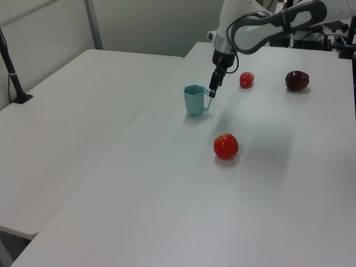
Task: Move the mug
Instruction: 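Move the gripper down over the teal mug's rim, then close the gripper on the teal mug's rim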
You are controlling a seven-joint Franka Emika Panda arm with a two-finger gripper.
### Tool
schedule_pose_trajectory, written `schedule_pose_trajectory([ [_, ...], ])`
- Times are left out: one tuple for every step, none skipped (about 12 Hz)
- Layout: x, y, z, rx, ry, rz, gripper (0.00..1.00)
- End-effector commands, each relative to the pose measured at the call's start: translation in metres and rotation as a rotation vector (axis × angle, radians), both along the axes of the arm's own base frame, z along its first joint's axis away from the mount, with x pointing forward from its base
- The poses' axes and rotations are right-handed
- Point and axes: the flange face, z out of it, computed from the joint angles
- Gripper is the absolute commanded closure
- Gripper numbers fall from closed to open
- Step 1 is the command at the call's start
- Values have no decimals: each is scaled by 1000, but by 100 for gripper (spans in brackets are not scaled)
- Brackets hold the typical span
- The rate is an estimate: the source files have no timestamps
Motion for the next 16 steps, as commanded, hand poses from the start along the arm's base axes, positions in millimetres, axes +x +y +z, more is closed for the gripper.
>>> schedule_pose_trajectory([
  [-1, 1, -8, -19, -7, 24, 0],
  [1, 2, -13, -23, -1, 32, 0],
  [1, 7, -22, -30, 10, 43, 0],
  [3, 20, -38, -55, 27, 73, 0],
  [11, 21, -35, -64, -8, 73, 0],
  [14, 20, -31, -65, -25, 71, 0],
  [14, 23, -31, -66, -27, 79, 4],
  [14, 24, -32, -68, -31, 81, 7],
  [16, 23, -30, -71, -54, 83, 7],
  [18, 17, -29, -76, -71, 75, 10],
  [18, 14, -27, -79, -81, 73, 15],
  [18, 14, -28, -80, -81, 73, 22],
  [18, 15, -29, -86, -79, 77, 25],
  [18, 15, -29, -93, -79, 83, 30],
  [18, 14, -29, -96, -78, 84, 36],
  [18, 13, -29, -96, -78, 83, 37],
])
